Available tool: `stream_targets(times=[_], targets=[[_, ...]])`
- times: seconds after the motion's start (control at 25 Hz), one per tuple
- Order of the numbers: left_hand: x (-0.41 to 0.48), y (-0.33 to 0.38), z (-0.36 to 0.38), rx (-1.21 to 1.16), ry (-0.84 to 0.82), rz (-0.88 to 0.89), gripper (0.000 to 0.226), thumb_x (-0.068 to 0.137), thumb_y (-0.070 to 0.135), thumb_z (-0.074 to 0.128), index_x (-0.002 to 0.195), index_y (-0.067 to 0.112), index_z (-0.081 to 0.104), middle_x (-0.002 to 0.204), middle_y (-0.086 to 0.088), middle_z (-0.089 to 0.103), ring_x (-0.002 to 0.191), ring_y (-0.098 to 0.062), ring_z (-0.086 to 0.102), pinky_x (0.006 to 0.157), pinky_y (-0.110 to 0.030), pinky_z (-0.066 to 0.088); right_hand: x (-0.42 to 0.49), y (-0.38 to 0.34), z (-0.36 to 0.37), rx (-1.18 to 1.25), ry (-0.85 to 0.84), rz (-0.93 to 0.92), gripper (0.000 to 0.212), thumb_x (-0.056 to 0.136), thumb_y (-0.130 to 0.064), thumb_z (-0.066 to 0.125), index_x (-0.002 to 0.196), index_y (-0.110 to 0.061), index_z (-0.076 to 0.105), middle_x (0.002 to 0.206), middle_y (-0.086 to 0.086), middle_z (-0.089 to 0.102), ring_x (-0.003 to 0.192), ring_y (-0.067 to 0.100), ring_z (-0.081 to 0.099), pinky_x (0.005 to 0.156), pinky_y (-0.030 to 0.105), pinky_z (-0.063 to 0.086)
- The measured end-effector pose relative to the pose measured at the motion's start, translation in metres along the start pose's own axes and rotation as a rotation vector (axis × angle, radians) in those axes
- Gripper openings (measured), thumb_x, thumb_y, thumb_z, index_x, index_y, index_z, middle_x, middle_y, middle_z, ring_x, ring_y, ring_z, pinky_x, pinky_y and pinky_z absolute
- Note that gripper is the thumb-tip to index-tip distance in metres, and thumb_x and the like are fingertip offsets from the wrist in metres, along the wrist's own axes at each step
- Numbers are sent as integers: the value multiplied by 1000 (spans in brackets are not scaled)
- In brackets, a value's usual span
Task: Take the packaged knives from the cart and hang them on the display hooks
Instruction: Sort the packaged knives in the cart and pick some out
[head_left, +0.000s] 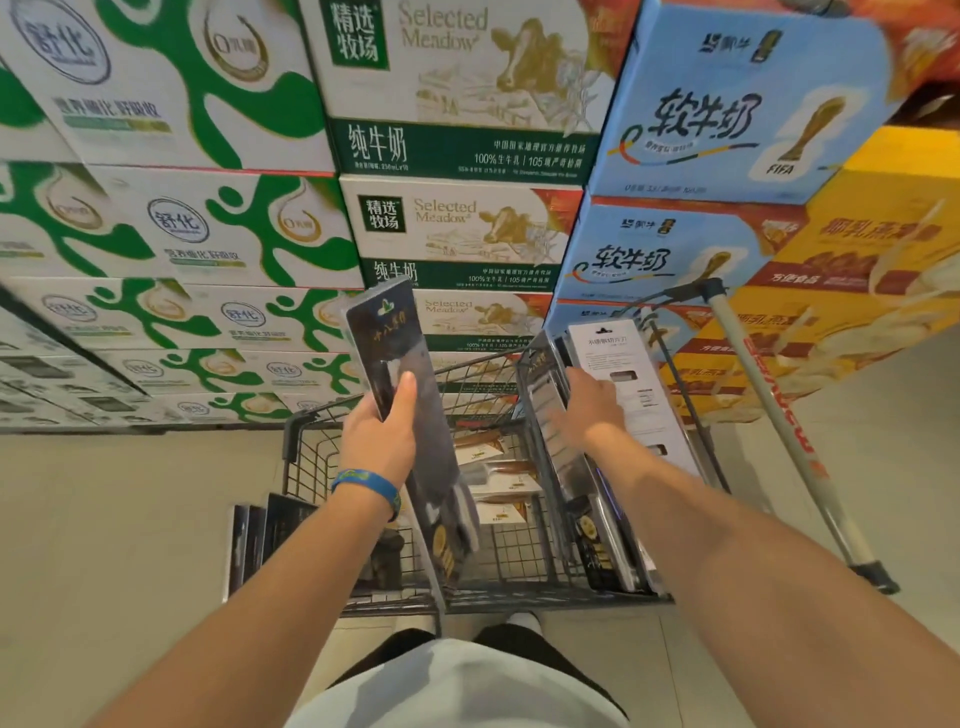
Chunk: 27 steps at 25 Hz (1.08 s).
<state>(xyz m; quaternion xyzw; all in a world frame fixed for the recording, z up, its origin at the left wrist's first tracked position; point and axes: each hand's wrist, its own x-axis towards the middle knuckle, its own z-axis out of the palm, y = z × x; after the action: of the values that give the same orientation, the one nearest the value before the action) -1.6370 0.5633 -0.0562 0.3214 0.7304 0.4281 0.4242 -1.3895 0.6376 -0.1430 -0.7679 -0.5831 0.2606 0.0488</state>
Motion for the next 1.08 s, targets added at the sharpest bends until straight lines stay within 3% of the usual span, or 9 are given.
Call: stream_targets(times=[0.2,0.28,0.32,0.52,0.64,0.76,0.96,1.0,1.08], targets=[[-9,-8,-8,55,-38,89,17,95,43,58,79,49,58,74,23,61,68,6,56,57,-14,44,36,-11,-11,-55,4,-83,44,94,-30,67,133,-14,53,136,12,57,131,38,40,99,49,43],[-11,-16,-13,74,-65,118,43,95,31,60,80,69,50,77,23,62,65,12,56,55,-7,44,48,-15,-12,-133,40,-142,43,96,-31,65,132,-10,54,138,13,54,131,40,41,99,50,44],[-11,-21,-16,98,-60,116,46,95,28,60,79,70,49,78,16,62,64,9,56,56,-13,47,54,-18,-13,-167,41,-150,46,97,-34,64,134,-10,54,139,15,52,130,41,41,99,50,44],[-7,-45,-21,97,-41,85,12,93,33,65,86,42,61,85,-3,68,84,-22,67,76,-43,58,76,-27,-16,-178,130,-139,39,99,-36,63,114,-1,70,123,22,62,118,40,54,95,42,51],[-7,-49,-22,114,-23,110,20,91,50,63,80,32,63,72,11,66,72,-6,64,69,-36,53,78,-29,-13,-234,192,-193,36,100,-33,61,111,-2,72,121,19,64,119,36,54,98,39,46],[-8,-55,-18,116,-59,125,14,93,47,62,85,36,62,75,20,64,74,3,61,67,-28,48,83,-36,-11,-334,89,-139,38,101,-35,54,116,-2,67,121,20,64,117,40,56,97,40,41],[-13,-55,-15,55,-99,117,29,90,59,58,105,38,69,89,31,70,84,14,62,73,-17,44,92,-31,-25,-178,-34,-53,30,97,-30,63,88,-2,58,93,14,58,102,37,64,64,32,37],[-12,-55,-16,61,-104,108,32,88,64,56,103,40,69,85,30,70,80,13,63,70,-16,43,88,-30,-24,-93,-7,-25,27,96,-26,64,85,-2,56,90,13,56,96,35,63,61,31,35],[-8,-55,-21,126,-108,90,41,87,71,51,78,34,67,58,17,63,53,0,57,55,-21,41,75,-32,-25,37,79,-12,28,95,-21,63,74,-5,54,81,12,57,78,31,57,63,32,34]])
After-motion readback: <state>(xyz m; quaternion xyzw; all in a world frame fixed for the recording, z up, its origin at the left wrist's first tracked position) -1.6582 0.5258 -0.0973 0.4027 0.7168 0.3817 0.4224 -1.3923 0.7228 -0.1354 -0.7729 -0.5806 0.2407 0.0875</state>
